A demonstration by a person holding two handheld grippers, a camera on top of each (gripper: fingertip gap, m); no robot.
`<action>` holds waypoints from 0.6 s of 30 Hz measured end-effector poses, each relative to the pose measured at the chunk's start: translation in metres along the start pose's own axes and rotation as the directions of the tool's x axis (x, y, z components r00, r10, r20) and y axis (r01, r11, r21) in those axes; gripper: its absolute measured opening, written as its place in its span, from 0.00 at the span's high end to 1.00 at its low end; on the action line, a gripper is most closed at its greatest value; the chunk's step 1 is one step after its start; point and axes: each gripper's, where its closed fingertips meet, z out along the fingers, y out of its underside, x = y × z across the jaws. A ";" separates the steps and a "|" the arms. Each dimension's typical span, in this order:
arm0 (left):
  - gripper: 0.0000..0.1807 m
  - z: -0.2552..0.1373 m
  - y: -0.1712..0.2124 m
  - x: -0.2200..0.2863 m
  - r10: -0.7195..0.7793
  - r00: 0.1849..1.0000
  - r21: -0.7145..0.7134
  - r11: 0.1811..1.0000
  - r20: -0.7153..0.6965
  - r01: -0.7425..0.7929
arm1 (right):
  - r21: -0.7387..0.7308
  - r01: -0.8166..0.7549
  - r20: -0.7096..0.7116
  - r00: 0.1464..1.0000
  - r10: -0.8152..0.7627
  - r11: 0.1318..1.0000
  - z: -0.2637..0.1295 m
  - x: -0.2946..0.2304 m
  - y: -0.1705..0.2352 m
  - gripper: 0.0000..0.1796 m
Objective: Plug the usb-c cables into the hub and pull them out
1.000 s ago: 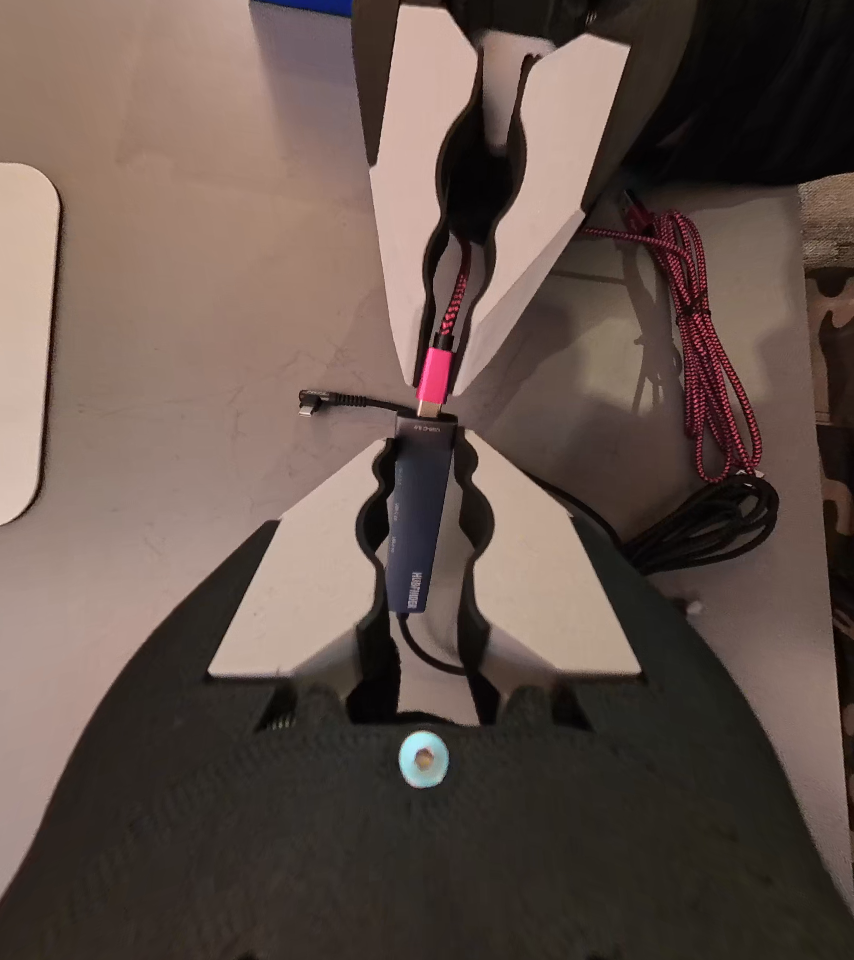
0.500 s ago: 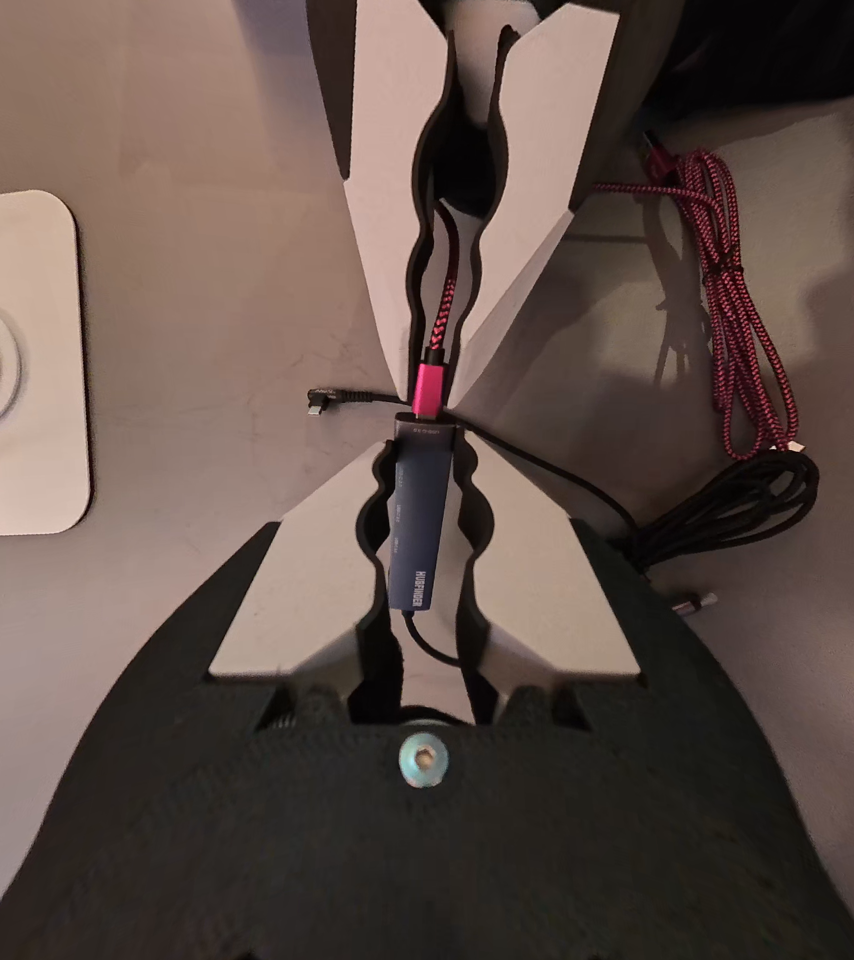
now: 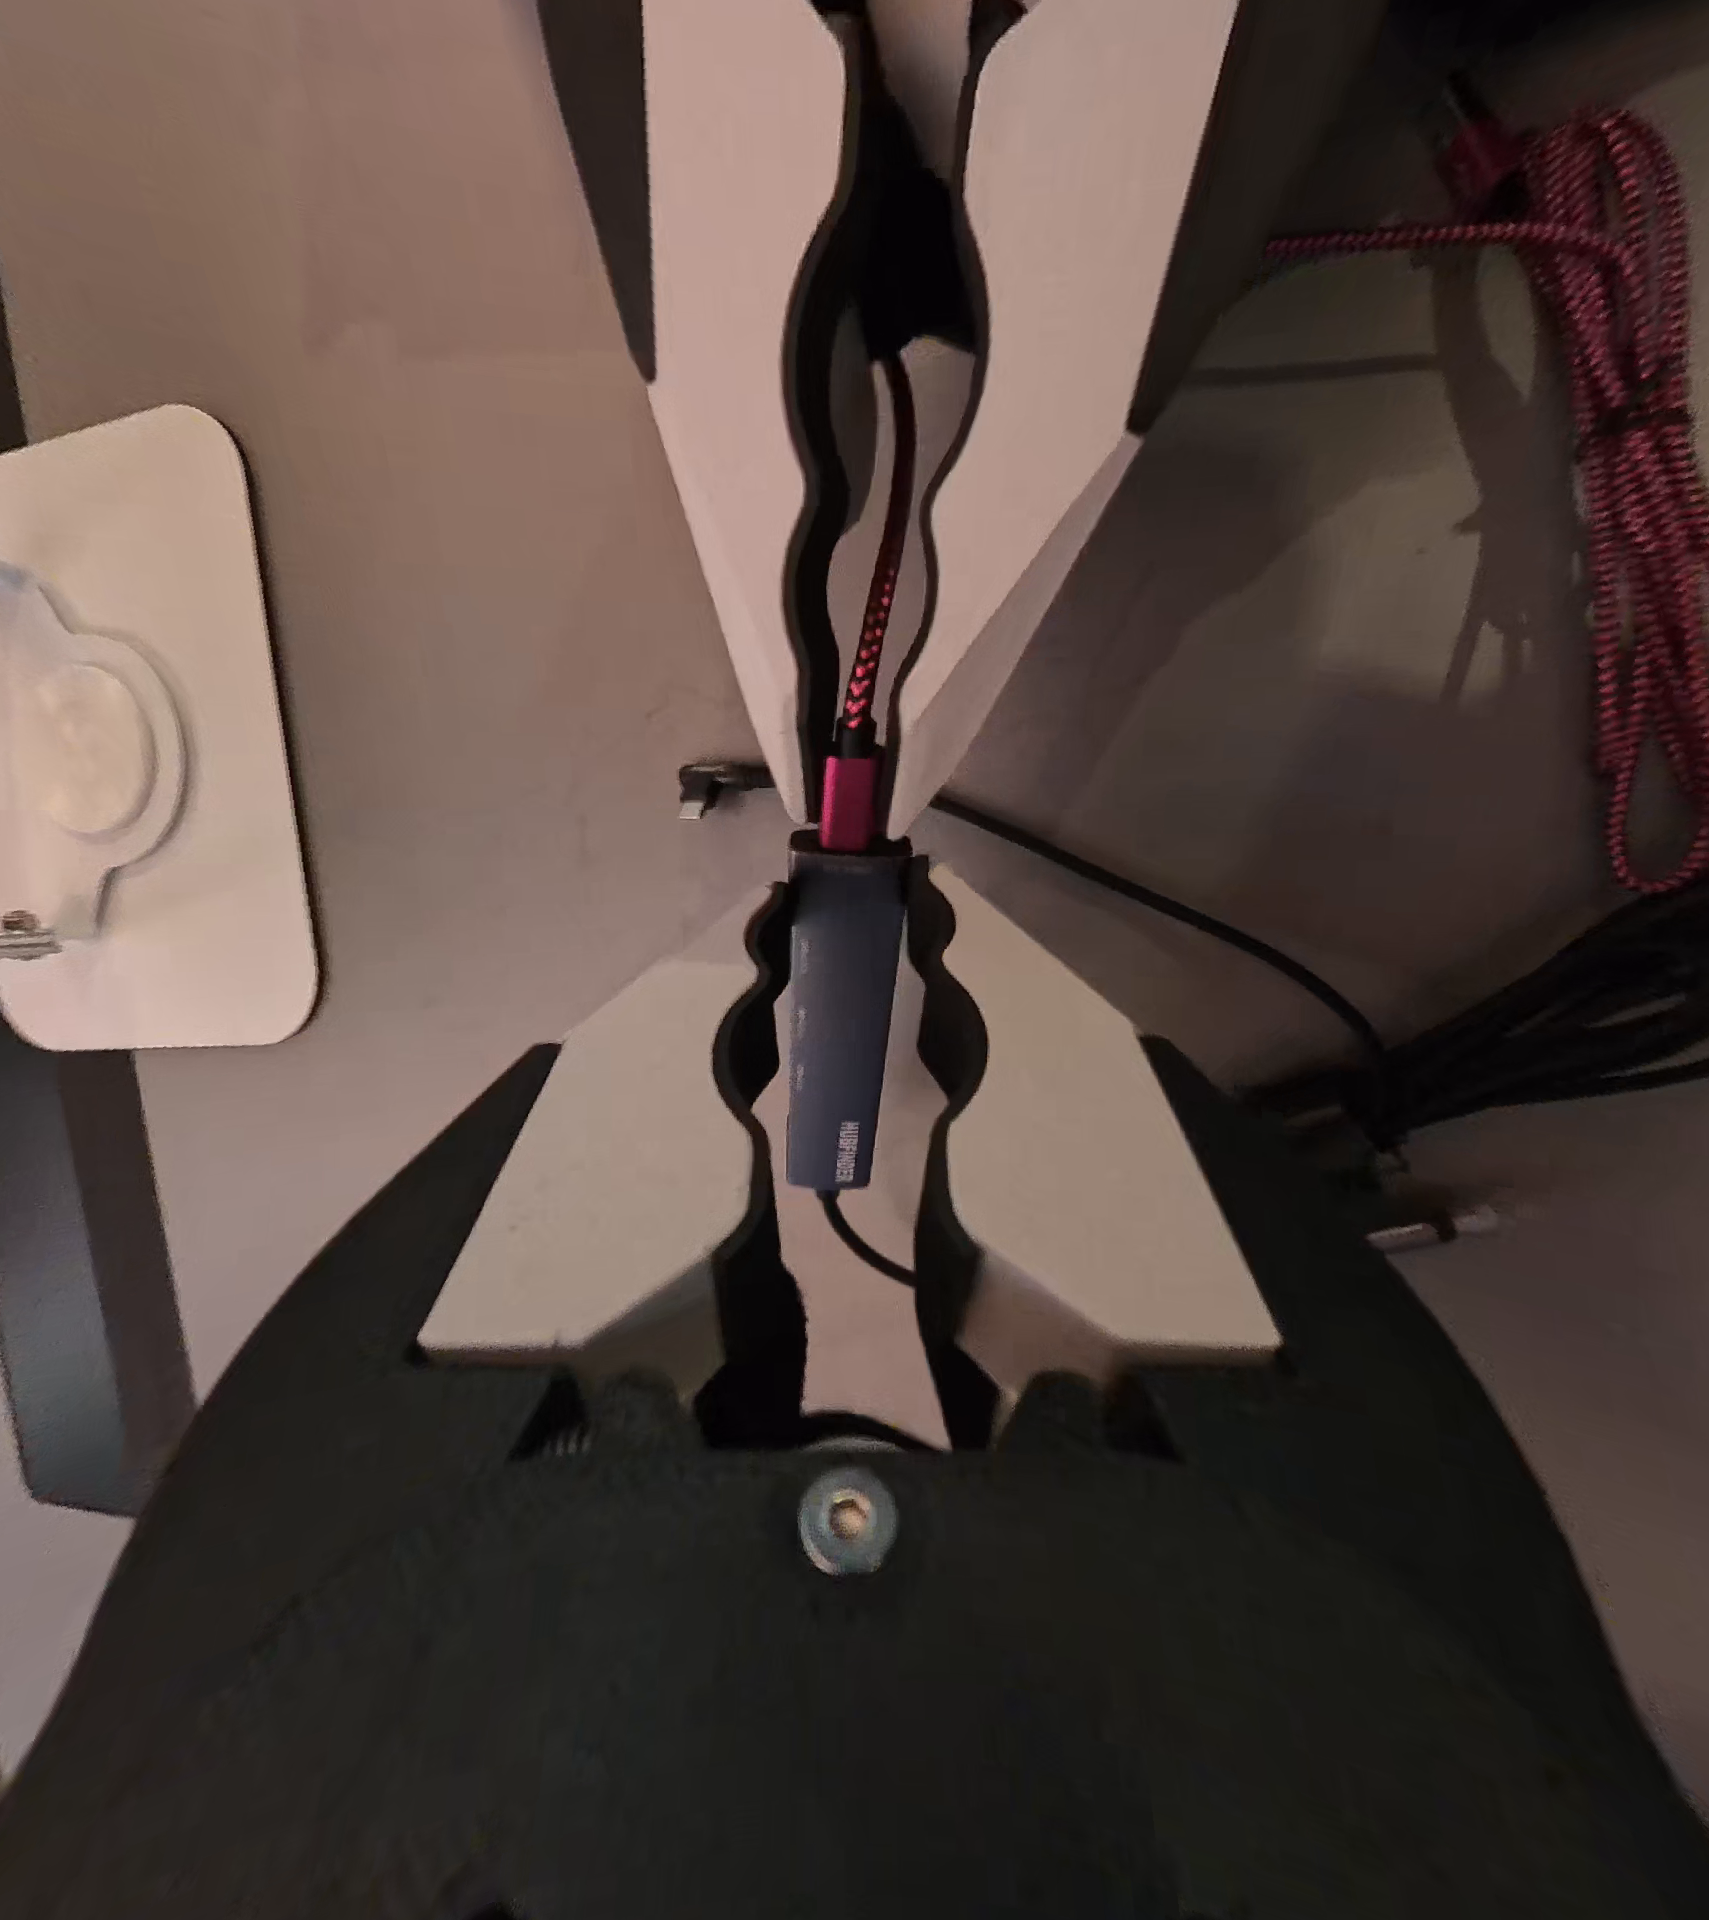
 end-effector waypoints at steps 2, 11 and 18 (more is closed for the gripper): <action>0.89 0.001 0.001 -0.004 -0.028 1.000 0.022 0.999 -0.009 0.028 | 0.006 -0.018 -0.010 1.000 0.018 1.000 0.000 0.004 0.000 0.95; 0.77 -0.008 0.027 -0.016 -0.040 0.969 -0.051 0.997 0.245 0.054 | 0.115 -0.254 -0.001 0.967 0.256 0.960 -0.009 0.024 -0.008 0.95; 0.90 0.006 0.030 -0.031 0.024 0.891 -0.114 0.993 0.454 0.031 | 0.145 -0.301 0.008 0.953 0.303 0.943 -0.008 0.024 -0.012 0.95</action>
